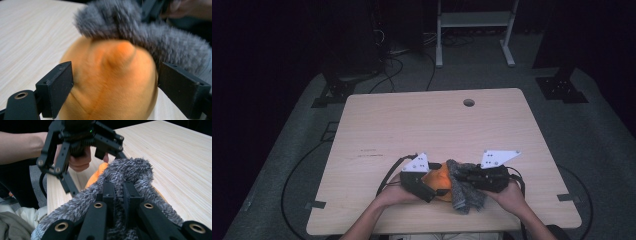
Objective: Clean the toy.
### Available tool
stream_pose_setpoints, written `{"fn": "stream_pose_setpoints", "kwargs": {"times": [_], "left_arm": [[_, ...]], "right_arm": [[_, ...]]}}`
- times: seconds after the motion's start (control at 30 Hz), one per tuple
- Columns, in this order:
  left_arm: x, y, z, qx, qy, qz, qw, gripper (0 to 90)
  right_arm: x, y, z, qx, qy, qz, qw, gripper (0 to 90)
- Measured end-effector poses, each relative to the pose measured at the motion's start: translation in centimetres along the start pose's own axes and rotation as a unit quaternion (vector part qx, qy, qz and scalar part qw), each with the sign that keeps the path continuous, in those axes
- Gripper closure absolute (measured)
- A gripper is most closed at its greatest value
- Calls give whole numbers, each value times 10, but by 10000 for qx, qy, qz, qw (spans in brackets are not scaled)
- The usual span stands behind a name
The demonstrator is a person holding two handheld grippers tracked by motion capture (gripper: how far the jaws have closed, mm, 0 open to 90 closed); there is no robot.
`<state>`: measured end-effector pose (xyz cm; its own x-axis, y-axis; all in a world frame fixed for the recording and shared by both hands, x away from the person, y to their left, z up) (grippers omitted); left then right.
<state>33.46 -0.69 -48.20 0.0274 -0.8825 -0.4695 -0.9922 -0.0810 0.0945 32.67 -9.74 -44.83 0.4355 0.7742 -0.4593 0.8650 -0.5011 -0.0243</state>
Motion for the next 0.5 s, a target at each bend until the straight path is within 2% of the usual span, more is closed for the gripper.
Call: {"fn": "stream_pose_setpoints", "kwargs": {"times": [0.13,0.33,0.5], "left_arm": [[-3,-2,1,-38,26,35,10000,165],[-4,-2,-1,-27,139,15,9999,139],[-5,-4,1,-16,10,-86,10000,117]], "right_arm": [[-3,8,7,107,-44,28,9999,820],[-12,18,24,370,-66,139,9992,819],[-12,20,25,342,-88,171,9992,819]]}}
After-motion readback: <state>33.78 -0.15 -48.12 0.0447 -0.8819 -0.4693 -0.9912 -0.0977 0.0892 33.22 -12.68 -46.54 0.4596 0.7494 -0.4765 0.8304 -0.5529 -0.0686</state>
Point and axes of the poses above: each handheld gripper's, and its own axes: x roughly forward along the jaws, z roughly out of its underside, y roughly to its right, the point moved 10 cm from there along x, roughly forward along the jaws, and after that the axes turned 8 degrees about z, right-handed, at the moved point
